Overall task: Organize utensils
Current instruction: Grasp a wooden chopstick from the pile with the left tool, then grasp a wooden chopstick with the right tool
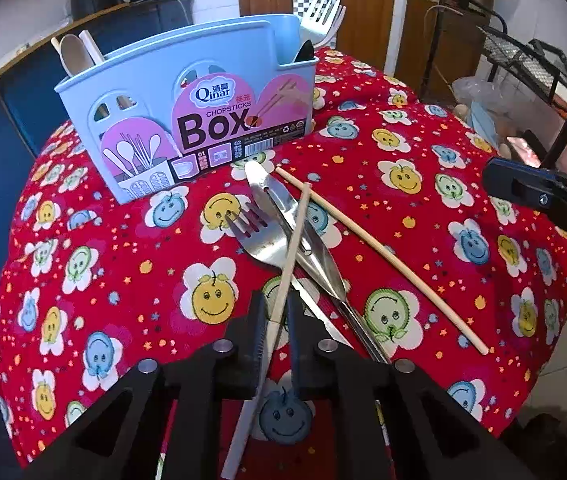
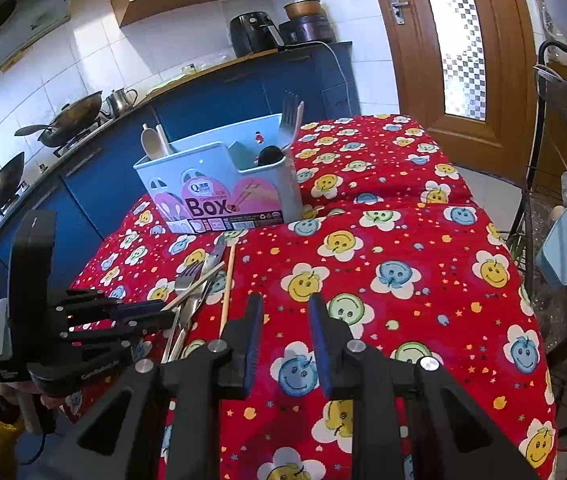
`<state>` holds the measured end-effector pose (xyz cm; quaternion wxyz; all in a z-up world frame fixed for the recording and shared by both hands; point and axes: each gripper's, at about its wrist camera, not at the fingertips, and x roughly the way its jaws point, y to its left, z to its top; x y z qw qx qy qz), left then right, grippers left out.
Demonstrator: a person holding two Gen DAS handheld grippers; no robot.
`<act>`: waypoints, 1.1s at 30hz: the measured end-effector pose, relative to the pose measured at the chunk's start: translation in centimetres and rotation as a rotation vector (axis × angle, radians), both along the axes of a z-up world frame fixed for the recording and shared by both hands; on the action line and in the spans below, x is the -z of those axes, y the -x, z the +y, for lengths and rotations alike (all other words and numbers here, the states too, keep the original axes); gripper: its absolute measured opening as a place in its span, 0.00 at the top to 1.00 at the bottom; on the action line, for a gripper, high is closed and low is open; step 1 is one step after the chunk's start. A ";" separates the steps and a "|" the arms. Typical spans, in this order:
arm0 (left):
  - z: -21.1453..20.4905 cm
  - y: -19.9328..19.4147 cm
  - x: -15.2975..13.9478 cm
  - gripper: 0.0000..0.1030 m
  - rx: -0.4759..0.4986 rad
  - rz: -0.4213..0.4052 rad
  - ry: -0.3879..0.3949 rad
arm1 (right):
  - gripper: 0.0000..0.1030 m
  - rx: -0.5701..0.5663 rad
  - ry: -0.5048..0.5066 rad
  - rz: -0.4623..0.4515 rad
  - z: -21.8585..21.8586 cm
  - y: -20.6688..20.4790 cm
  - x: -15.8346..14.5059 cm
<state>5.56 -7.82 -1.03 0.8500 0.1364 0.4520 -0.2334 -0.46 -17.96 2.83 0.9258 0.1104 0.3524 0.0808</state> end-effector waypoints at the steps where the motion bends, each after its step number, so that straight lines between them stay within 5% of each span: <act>1: 0.1 0.0 -0.1 0.92 0.000 0.001 0.004 | 0.75 -0.002 0.001 -0.001 0.0 0.0 0.0; 12: 4.9 0.6 -1.6 0.95 -0.152 0.064 0.203 | 0.75 -0.027 0.014 0.024 0.5 -0.8 -0.2; 19: 8.0 1.1 -2.5 0.95 -0.235 -0.009 0.307 | 0.75 -0.085 0.030 0.099 1.9 -2.3 0.6; 33: 10.0 0.2 -3.2 0.95 -0.285 -0.116 0.368 | 0.74 -0.207 0.129 0.280 6.3 -5.7 1.7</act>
